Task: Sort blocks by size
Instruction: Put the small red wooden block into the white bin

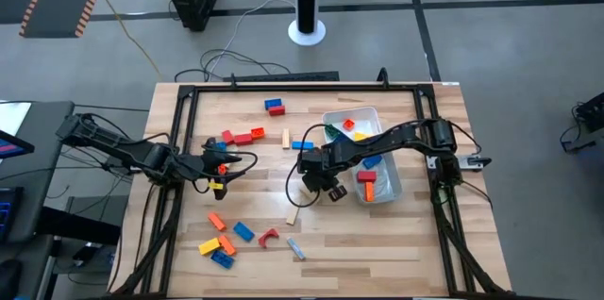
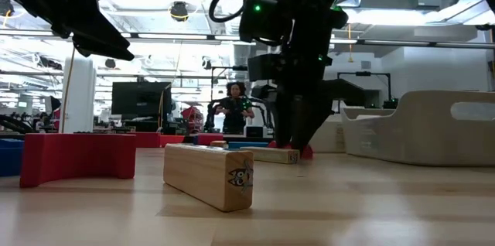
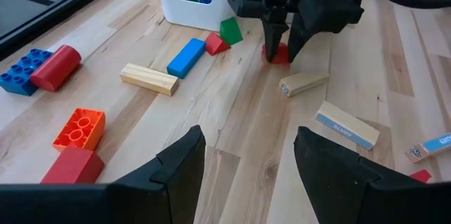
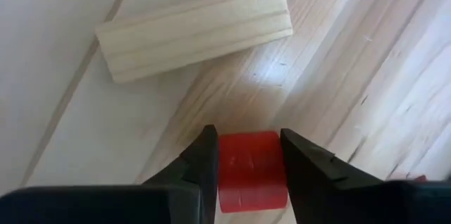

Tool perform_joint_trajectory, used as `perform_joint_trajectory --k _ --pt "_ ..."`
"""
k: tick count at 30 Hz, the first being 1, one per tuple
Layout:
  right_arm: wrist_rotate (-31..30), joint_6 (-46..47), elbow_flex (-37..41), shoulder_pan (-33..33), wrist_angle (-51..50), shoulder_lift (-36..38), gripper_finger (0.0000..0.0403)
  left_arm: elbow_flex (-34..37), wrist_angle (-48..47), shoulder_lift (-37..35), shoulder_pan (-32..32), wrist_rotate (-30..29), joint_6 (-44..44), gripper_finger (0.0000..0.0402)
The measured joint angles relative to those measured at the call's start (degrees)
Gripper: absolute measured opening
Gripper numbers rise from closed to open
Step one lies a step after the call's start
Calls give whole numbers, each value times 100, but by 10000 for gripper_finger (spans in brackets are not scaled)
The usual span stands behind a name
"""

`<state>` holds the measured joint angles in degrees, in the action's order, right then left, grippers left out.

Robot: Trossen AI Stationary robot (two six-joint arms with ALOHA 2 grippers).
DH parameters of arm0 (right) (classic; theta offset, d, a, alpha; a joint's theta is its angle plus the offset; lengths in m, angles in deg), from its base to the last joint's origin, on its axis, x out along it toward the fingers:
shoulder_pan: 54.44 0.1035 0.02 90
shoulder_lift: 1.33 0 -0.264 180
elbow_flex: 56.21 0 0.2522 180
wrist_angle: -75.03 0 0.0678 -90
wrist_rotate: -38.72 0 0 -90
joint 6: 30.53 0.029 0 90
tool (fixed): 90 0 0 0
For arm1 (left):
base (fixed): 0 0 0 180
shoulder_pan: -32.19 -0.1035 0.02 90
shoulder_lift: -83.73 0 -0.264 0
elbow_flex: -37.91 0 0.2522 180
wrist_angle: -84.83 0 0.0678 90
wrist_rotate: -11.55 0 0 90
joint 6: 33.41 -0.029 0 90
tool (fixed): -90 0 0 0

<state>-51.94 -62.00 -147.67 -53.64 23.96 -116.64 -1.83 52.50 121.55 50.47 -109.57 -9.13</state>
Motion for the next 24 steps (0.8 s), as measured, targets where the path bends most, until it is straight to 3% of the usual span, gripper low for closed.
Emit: perform_joint_trajectory --k 8,13,24 --pt "-689 5 -413 -25 -426 -8 155 0 0 0 0 0 -2 208" --pt "-735 172 -829 -61 -1089 -6 151 0 0 0 0 0 -4 208" --pt "-821 1236 -1353 -101 -3331 -2 150 0 -2 0 1 -1 -4 208"
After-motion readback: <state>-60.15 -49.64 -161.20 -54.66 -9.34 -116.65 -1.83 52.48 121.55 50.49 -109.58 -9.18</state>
